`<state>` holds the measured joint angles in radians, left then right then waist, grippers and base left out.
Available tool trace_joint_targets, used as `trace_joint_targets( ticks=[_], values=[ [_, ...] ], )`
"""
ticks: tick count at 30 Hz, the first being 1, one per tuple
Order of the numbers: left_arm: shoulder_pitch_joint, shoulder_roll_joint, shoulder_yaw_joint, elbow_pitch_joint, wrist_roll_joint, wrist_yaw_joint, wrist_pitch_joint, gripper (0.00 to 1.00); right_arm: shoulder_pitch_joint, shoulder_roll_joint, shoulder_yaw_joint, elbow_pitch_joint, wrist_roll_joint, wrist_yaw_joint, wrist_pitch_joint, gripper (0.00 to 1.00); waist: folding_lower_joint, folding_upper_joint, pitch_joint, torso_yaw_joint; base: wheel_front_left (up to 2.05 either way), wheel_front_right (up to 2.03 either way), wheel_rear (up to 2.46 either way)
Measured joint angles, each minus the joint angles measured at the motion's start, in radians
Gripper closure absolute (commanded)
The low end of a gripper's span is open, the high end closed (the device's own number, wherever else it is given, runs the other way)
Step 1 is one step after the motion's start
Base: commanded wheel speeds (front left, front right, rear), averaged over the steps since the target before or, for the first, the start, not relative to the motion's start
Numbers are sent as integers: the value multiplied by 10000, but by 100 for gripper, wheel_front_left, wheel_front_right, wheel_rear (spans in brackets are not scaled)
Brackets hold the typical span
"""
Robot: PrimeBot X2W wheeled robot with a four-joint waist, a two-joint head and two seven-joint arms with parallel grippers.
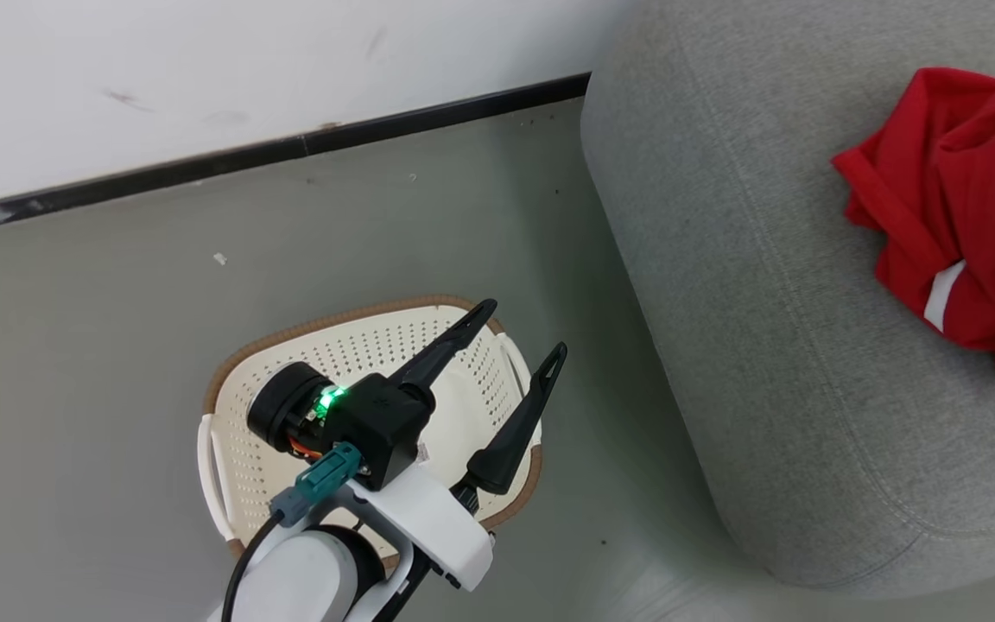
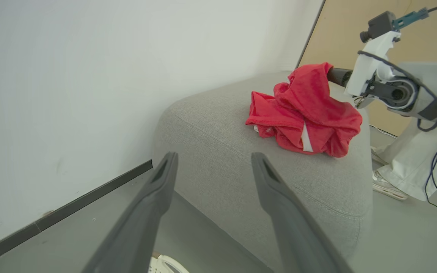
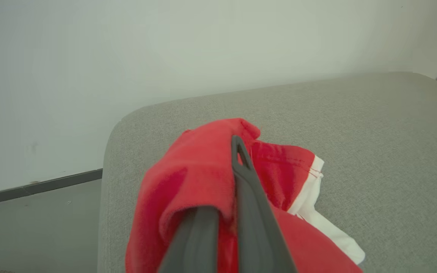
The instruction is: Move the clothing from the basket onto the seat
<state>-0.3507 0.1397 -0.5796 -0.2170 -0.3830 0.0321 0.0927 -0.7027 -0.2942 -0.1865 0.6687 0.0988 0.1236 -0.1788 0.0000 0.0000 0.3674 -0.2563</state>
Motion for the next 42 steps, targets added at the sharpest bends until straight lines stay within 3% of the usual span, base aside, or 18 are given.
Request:
trace_joint_targets(
  ticks=[14,17,19,20,22,34,42],
  values=[
    [-426,44,46,151,-23,-219,-4,0,-9,-56,-531,907,-286,0,-500,98,0,0,636,380,0,0,0],
    [-486,71,50,228,-40,-278,-13,0,-4,111,-441,926,-276,0,-598,60,0,0,617,289,0,0,0],
    [-488,63,35,280,-86,-364,-15,0,15,125,-422,915,-244,0,-623,51,0,0,592,220,0,0,0],
    [-490,69,31,318,-117,-368,-15,0,19,136,-403,913,-199,0,-640,29,0,0,575,184,0,0,0],
    [-490,90,23,395,-127,-437,-15,0,24,159,-357,909,-155,0,-679,0,0,0,538,108,0,0,0],
    [-488,98,192,738,-454,-451,-155,0,683,151,-251,757,69,0,-688,0,0,0,235,-424,0,0,0],
    [-425,213,729,1083,-525,-341,-428,0,1289,127,-136,-393,157,0,-690,0,0,0,-80,-820,0,0,0]
  ],
)
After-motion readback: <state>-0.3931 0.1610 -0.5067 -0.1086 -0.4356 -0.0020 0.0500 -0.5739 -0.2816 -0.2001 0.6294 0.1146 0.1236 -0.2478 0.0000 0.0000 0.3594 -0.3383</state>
